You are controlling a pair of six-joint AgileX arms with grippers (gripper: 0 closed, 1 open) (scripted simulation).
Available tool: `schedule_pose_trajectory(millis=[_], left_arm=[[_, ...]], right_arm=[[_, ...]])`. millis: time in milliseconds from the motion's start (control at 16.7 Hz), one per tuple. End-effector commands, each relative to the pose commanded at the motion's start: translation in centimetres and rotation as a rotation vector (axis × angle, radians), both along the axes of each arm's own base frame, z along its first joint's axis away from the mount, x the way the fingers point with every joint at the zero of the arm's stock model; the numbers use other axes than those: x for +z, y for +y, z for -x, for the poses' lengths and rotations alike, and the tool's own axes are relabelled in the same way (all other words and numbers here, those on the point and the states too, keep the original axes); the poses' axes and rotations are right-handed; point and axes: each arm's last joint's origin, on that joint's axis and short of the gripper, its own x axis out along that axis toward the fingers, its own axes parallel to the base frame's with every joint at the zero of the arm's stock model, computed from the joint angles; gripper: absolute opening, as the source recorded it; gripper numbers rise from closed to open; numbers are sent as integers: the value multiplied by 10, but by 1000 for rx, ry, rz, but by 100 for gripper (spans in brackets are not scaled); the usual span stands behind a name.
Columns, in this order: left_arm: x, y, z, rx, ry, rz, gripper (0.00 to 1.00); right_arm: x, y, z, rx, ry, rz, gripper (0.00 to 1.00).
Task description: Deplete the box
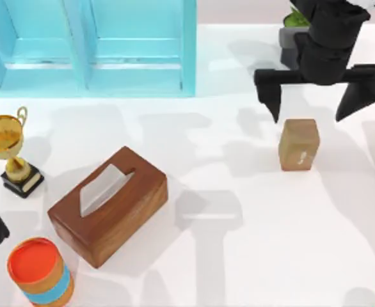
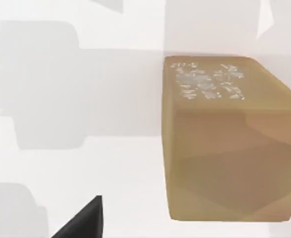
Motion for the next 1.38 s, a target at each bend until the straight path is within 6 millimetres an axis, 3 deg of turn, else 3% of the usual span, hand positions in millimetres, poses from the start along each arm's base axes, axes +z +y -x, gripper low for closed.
schedule_pose_trajectory(millis=[300,420,540,720,900,1020,1200,1380], left_arm=[[0,0,0,0,0,0,100],[0,0,0,0,0,0,100],[0,0,0,0,0,0,100],[0,0,0,0,0,0,100],[0,0,0,0,0,0,100],[0,0,0,0,0,0,100],[0,0,0,0,0,0,100],[0,0,0,0,0,0,100]], right_arm=[[1,0,0,1,2,1,100],[3,-15,-3,1,4,1,100],[7,-48,-9,0,7,1,100],[17,-129,-11,-17,8,-2,100],[28,-224,6,-44,5,-5,100],[35,-274,27,-52,4,-6,100],[42,-315,53,-54,0,-7,100],[44,-323,59,-54,-2,-6,100]])
